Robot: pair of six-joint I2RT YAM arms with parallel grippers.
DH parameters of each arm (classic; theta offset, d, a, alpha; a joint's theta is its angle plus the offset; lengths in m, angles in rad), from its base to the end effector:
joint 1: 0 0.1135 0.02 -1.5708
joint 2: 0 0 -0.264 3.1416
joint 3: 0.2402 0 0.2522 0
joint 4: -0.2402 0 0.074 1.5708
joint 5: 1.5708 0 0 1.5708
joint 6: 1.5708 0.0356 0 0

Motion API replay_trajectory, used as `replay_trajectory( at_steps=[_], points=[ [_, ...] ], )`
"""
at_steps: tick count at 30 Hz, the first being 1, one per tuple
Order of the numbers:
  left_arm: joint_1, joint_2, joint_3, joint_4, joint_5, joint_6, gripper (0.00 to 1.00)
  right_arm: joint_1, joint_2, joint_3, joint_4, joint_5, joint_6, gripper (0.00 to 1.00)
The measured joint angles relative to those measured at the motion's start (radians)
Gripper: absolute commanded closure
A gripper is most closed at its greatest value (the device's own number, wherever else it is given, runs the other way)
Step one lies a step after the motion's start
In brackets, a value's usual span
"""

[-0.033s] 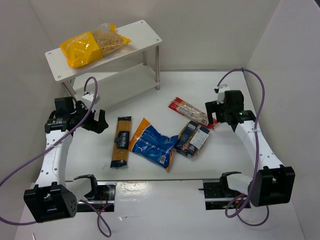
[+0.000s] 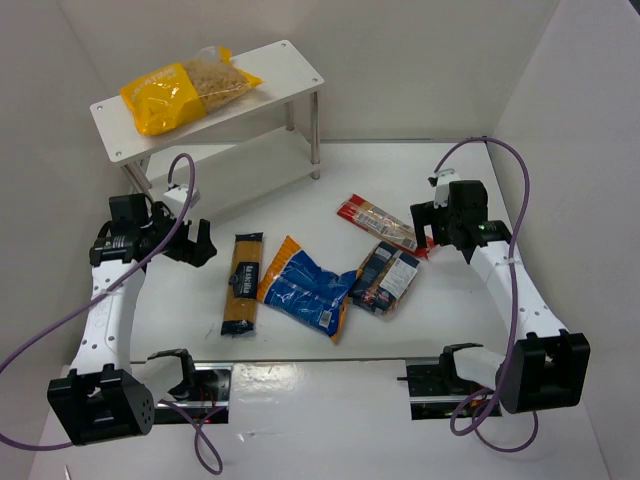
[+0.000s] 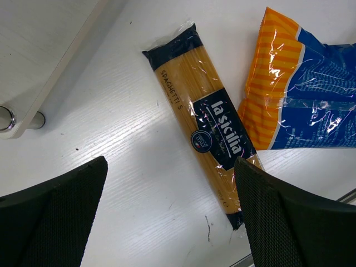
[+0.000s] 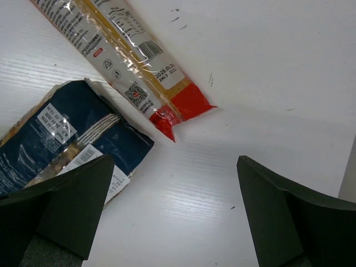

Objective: Place and organize the pasta boxes and bags onto the shelf

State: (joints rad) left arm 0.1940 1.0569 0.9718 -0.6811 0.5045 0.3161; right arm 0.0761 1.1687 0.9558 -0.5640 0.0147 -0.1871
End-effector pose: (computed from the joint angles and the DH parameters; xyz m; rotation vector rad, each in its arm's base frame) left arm 0.2145 0.0246 0.3094 0.3799 2.2094 -0.3166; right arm 0.2463 0.0183 0.2865 -0.3010 2.3294 -0.0719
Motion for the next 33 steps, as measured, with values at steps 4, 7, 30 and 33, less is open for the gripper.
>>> replay_trajectory(
  at_steps=[4,7,30,33],
  points=[
    [0.0,0.002,0.0,0.0,0.0,0.0,0.0,0.0,0.0,0.0,0.0,-0.003,0.003,0.0],
    [0.0,0.002,0.0,0.0,0.0,0.0,0.0,0.0,0.0,0.0,-0.001,-0.025,-0.006,0.0],
    [0.0,-0.09,0.0,-0.002,0.006,0.025,0.0,-0.026,0.515,0.179,0.042,-0.349,-0.481,0.0],
    [0.0,-0.09,-0.001,-0.002,0.006,0.027,0.0,-0.04,0.554,0.202,0.059,-0.413,-0.518,0.0]
  ],
)
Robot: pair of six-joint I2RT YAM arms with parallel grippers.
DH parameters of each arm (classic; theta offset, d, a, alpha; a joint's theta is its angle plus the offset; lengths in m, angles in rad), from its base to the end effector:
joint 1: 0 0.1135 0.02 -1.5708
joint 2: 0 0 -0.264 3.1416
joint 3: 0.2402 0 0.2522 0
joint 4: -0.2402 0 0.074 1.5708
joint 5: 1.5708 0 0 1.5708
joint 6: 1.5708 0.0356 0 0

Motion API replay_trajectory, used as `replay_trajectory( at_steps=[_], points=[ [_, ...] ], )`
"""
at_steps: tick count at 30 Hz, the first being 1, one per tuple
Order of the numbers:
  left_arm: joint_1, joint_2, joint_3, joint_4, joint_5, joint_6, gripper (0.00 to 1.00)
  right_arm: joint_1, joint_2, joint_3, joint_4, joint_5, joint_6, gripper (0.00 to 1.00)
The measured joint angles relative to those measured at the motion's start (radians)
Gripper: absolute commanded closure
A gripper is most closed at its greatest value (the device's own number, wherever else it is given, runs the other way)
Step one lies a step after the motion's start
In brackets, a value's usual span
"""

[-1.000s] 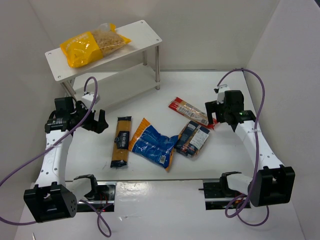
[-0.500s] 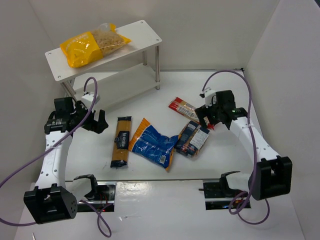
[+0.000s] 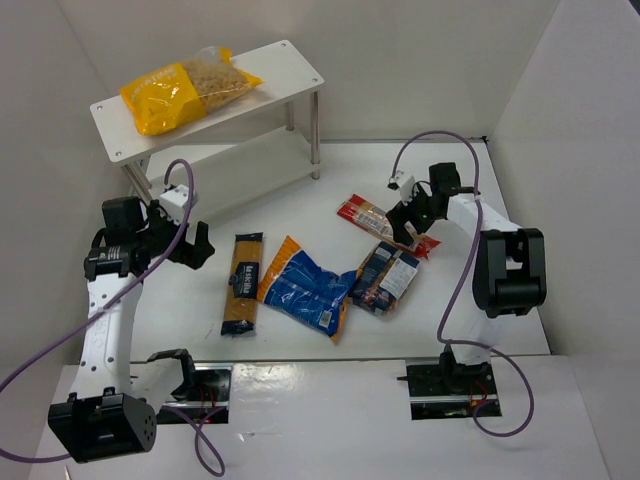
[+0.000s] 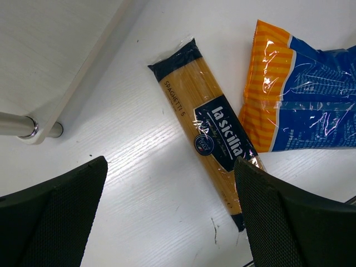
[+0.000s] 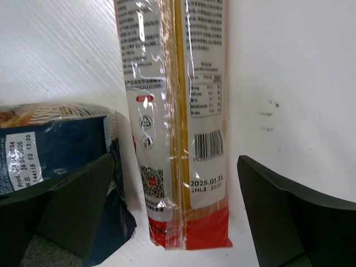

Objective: Place and organize the pasta boxes and bags onto the shelf

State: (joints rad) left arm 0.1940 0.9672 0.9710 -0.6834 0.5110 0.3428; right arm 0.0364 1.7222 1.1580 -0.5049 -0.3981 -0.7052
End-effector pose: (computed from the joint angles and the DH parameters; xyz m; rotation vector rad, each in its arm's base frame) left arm 0.1963 0.0208 0.3258 0.4266 2.1207 -0.2687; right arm 0.3495 0.0265 0.2005 -1.0386 2.3105 0.2693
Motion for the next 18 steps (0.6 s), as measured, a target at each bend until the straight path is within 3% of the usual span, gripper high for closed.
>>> replay_trajectory(
  at_steps=[6,18],
  points=[
    [0.0,0.014,0.0,0.0,0.0,0.002,0.0,0.0,0.066,0.035,0.03,-0.112,-0.058,0.0],
    [0.0,0.03,0.0,0.0,0.0,0.006,0.0,-0.005,0.149,0.035,0.079,-0.164,-0.07,0.0]
  ],
)
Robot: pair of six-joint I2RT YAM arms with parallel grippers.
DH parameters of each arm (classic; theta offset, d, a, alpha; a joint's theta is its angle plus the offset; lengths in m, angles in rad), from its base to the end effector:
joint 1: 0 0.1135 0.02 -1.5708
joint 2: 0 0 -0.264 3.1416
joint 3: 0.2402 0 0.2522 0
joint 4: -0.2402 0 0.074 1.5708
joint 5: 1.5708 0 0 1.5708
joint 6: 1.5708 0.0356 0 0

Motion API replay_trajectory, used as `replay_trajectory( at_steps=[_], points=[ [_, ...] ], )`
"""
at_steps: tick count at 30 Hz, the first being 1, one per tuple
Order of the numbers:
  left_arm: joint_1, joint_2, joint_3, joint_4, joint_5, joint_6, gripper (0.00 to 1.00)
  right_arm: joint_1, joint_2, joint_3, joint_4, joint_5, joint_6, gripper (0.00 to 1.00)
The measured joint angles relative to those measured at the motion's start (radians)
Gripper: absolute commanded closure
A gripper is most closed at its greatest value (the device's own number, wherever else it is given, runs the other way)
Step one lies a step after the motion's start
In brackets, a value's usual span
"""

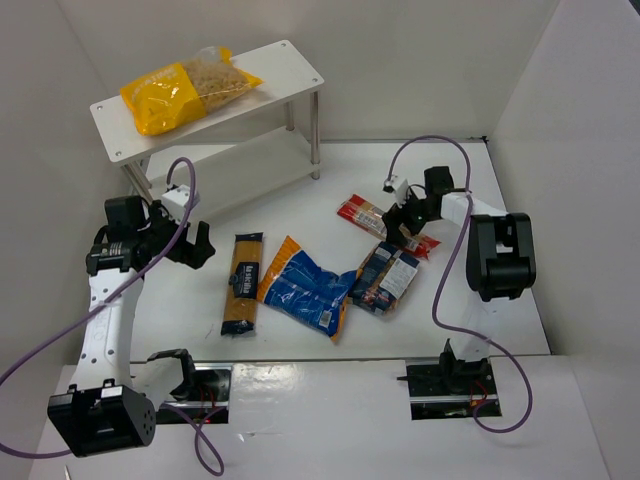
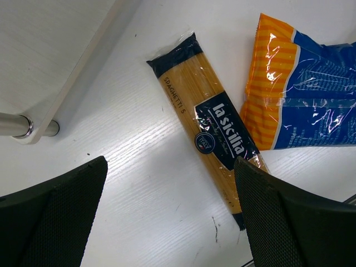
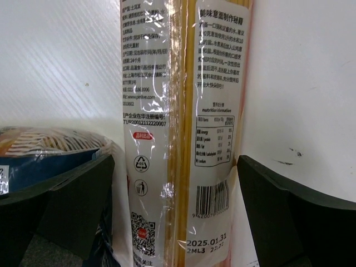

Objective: Place and organize the pasta boxes and bags onto the shelf

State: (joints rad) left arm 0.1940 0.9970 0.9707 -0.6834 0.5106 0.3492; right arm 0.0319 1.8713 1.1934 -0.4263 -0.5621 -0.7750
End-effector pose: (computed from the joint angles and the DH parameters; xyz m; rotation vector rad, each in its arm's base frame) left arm 0.2024 0.0220 0.3203 0.4283 2.1467 -0.2787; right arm 0.3726 0.0309 0.1658 -1.1279 2.2098 0.4522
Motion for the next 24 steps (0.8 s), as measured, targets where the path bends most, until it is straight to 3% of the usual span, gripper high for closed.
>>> replay_trajectory(
  at_steps=[15,17,18,19,20,22,24],
  points=[
    [0.0,0.008,0.0,0.0,0.0,0.015,0.0,0.0,0.054,0.051,0.005,0.08,0.083,0.0],
    [0.0,0.008,0.0,0.0,0.0,0.015,0.0,0.005,0.065,0.068,-0.002,0.095,0.087,0.14],
    [0.0,0.008,0.0,0.0,0.0,0.015,0.0,0.008,0.071,0.077,-0.009,0.101,0.088,0.39],
    [0.0,0.008,0.0,0.0,0.0,0.015,0.0,0.012,0.077,0.084,-0.013,0.109,0.084,0.76],
    [0.0,0.008,0.0,0.0,0.0,0.015,0.0,0.016,0.08,0.091,-0.016,0.119,0.093,0.76],
    [0.0,0.008,0.0,0.0,0.0,0.015,0.0,0.03,0.086,0.126,-0.045,0.134,0.089,1.0],
    [0.0,0.008,0.0,0.0,0.0,0.015,0.0,0.048,0.083,0.162,-0.049,0.168,0.085,1.0]
  ],
)
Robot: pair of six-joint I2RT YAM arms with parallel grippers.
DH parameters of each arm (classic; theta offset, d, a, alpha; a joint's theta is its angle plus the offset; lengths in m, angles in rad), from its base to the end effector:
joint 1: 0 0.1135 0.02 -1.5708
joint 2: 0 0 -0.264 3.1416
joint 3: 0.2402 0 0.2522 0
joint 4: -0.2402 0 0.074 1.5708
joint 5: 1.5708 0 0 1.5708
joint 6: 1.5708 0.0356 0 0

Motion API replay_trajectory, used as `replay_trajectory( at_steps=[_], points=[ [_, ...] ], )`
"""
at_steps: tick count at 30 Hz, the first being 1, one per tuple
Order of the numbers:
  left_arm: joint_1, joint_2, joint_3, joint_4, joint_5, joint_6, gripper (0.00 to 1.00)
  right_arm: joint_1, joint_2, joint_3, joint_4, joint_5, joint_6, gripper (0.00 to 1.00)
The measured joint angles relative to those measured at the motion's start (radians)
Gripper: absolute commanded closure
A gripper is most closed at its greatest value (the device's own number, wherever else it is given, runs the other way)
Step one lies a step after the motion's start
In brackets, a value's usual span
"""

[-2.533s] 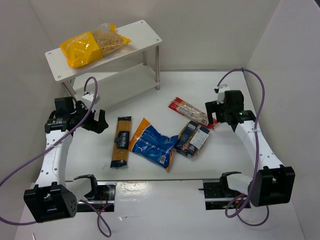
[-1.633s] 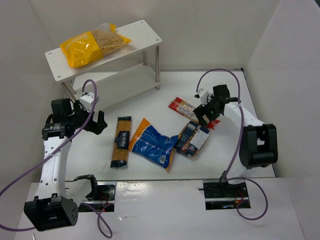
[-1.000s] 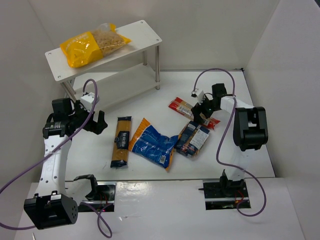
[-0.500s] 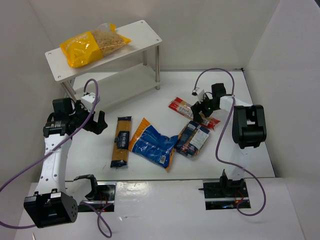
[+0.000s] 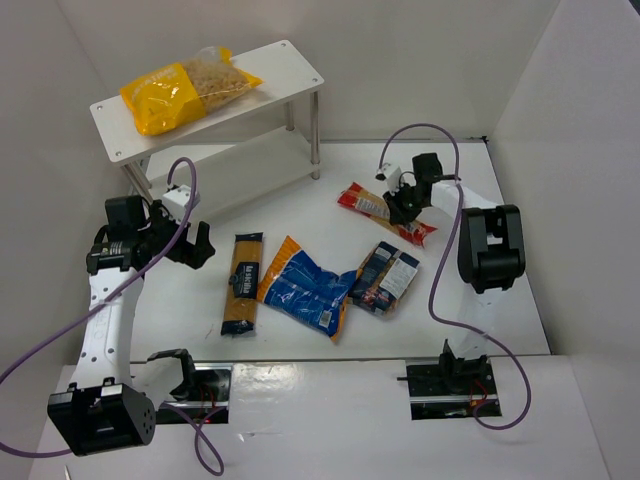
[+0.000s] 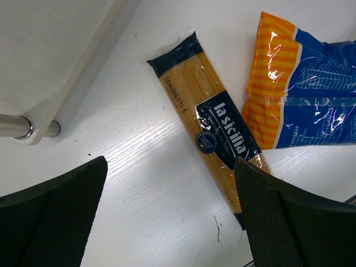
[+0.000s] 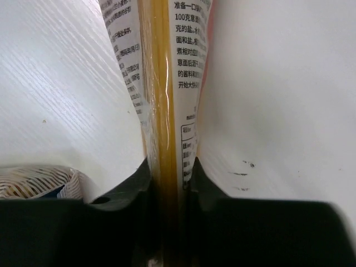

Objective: Place and organize the pasta boxes and bags onto the shelf

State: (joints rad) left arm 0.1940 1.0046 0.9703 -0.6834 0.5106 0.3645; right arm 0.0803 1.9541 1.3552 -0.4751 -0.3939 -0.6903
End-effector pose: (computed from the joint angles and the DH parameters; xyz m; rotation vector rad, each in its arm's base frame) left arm 0.2039 0.0223 0.3188 0.4432 2.1499 -0.2738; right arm 0.4034 0.0462 0.1759 -1.0737 2.3053 0.2899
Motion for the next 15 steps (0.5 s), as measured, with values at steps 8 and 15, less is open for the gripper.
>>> replay_trajectory(
  at_steps=[8,15],
  points=[
    [0.0,0.0,-0.004,0.0,-0.001,0.0,0.0,0.035,-0.01,0.045,-0.118,-0.048,-0.005,1.0],
    [0.0,-0.013,-0.005,0.0,0.0,0.0,0.0,0.051,-0.166,0.065,-0.201,-0.143,0.076,1.0]
  ],
)
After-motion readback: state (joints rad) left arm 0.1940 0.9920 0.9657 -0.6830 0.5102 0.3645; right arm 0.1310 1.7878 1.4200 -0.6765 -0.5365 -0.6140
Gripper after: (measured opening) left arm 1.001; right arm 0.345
